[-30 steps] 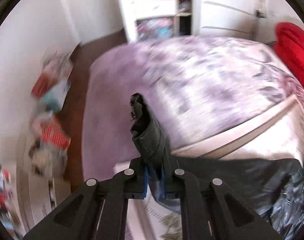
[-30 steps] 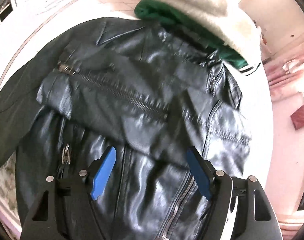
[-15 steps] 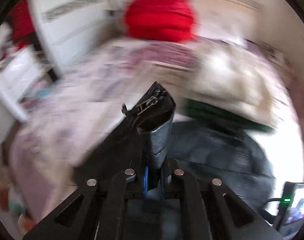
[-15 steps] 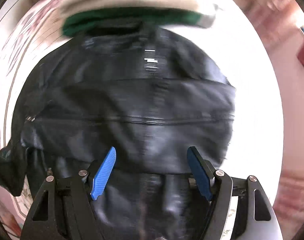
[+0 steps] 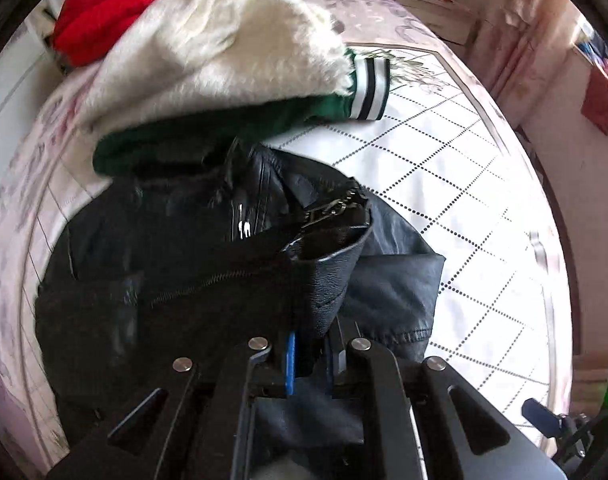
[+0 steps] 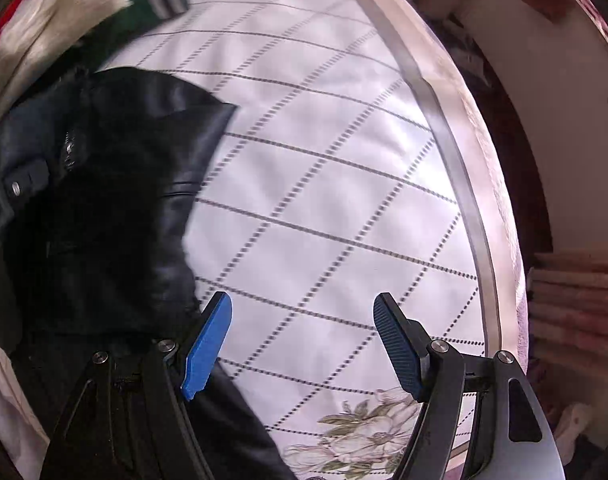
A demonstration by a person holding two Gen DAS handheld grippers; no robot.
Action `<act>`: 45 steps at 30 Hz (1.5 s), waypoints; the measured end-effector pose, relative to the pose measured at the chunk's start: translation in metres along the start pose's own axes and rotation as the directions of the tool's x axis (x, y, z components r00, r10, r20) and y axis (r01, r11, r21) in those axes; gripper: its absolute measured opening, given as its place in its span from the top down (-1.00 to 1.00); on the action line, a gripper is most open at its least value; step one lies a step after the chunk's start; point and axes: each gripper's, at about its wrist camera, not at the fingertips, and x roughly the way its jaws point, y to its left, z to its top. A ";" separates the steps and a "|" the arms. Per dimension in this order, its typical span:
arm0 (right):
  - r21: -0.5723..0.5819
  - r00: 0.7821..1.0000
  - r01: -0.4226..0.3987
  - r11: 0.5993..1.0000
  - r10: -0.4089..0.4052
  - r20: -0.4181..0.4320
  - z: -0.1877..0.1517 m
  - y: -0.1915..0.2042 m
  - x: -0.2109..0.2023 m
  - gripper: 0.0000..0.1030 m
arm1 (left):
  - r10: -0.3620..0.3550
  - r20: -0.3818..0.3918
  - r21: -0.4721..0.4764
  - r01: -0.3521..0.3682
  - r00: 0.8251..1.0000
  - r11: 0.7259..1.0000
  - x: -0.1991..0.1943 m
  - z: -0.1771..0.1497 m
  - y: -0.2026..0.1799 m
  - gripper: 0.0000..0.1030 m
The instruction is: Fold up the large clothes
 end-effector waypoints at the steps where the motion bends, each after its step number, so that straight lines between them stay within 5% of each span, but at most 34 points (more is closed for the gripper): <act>1: 0.015 1.000 -0.026 1.000 0.026 -0.005 0.005 -0.010 -0.004 -0.47 | -0.022 -0.003 -0.030 0.022 1.000 0.999 -0.002 0.000 0.008 0.79; 2: 0.033 0.998 -0.057 0.998 0.057 -0.009 0.005 -0.016 -0.006 -0.47 | -0.051 -0.004 -0.067 0.051 0.999 0.996 -0.004 0.000 0.017 0.70; 4: 0.068 0.992 -0.125 0.990 0.126 -0.019 0.016 -0.025 -0.003 -0.47 | -0.096 0.008 -0.145 0.096 0.995 0.985 -0.016 -0.004 0.035 0.22; 5: 0.089 0.985 -0.167 0.982 0.170 -0.027 0.019 -0.029 0.000 -0.47 | -0.104 0.019 -0.186 0.106 0.994 0.977 -0.023 -0.004 0.049 -0.36; 6: 0.103 0.980 -0.195 0.976 0.198 -0.029 0.019 -0.032 0.006 -0.47 | -0.098 0.033 -0.220 0.103 0.995 0.970 -0.030 -0.005 0.063 -0.71; 10: 0.178 0.937 -0.345 0.922 0.349 0.006 0.026 -0.038 -0.002 -0.47 | -0.026 0.071 -0.345 0.049 0.997 0.937 -0.062 -0.019 0.119 -0.72; 13: 0.189 0.907 -0.421 0.887 0.419 0.055 0.036 -0.030 -0.006 -0.47 | 0.090 0.042 -0.451 -0.061 0.995 0.890 -0.073 -0.038 0.167 -0.73; 16: 0.171 0.900 -0.435 0.884 0.431 0.058 0.063 -0.001 -0.003 -0.47 | 0.212 -0.009 -0.519 -0.186 0.977 0.834 -0.068 -0.059 0.208 -0.73; 20: 0.098 0.919 -0.394 0.914 0.395 0.016 0.093 0.058 0.030 -0.41 | 0.329 -0.112 -0.542 -0.335 0.938 0.771 -0.038 -0.072 0.246 -0.73; 21: 0.071 0.934 -0.357 0.931 0.357 0.015 0.098 0.067 0.034 -0.28 | 0.346 -0.133 -0.546 -0.360 0.929 0.757 -0.030 -0.073 0.255 -0.73; 22: 0.014 0.960 -0.280 0.960 0.280 0.019 0.099 0.081 0.036 0.23 | 0.361 -0.153 -0.546 -0.383 0.920 0.745 -0.020 -0.075 0.264 -0.73; 24: -0.035 0.976 -0.210 0.977 0.212 0.055 0.095 0.092 0.032 0.49 | 0.378 -0.201 -0.540 -0.424 0.904 0.727 -0.006 -0.079 0.281 -0.73; 29: -0.083 0.977 -0.172 0.982 0.181 0.116 0.073 0.090 0.003 0.62 | 0.369 -0.247 -0.526 -0.443 0.896 0.726 0.022 -0.082 0.312 -0.73; 34: -0.108 0.995 -0.103 0.989 0.102 -0.013 0.082 0.093 0.028 0.39 | 0.350 -0.278 -0.502 -0.446 0.894 0.741 0.050 -0.077 0.321 -0.90; 39: 0.082 0.964 -0.263 0.961 0.266 -0.026 0.112 0.068 0.015 0.26 | 0.346 -0.271 -0.505 -0.439 0.898 0.743 0.048 -0.076 0.323 -0.92; 41: 0.092 0.946 -0.325 0.941 0.325 0.013 0.118 0.066 0.009 -0.09 | 0.338 -0.259 -0.526 -0.425 0.905 0.736 0.041 -0.077 0.323 -0.92; 43: 0.087 0.926 -0.376 0.923 0.376 0.007 0.123 0.070 0.017 -0.17 | 0.347 -0.242 -0.533 -0.423 0.906 0.733 0.033 -0.076 0.319 -0.92; 45: 0.068 0.952 -0.303 0.951 0.305 -0.028 0.129 0.080 0.033 -0.17 | 0.368 -0.215 -0.521 -0.426 0.904 0.740 0.026 -0.073 0.311 -0.92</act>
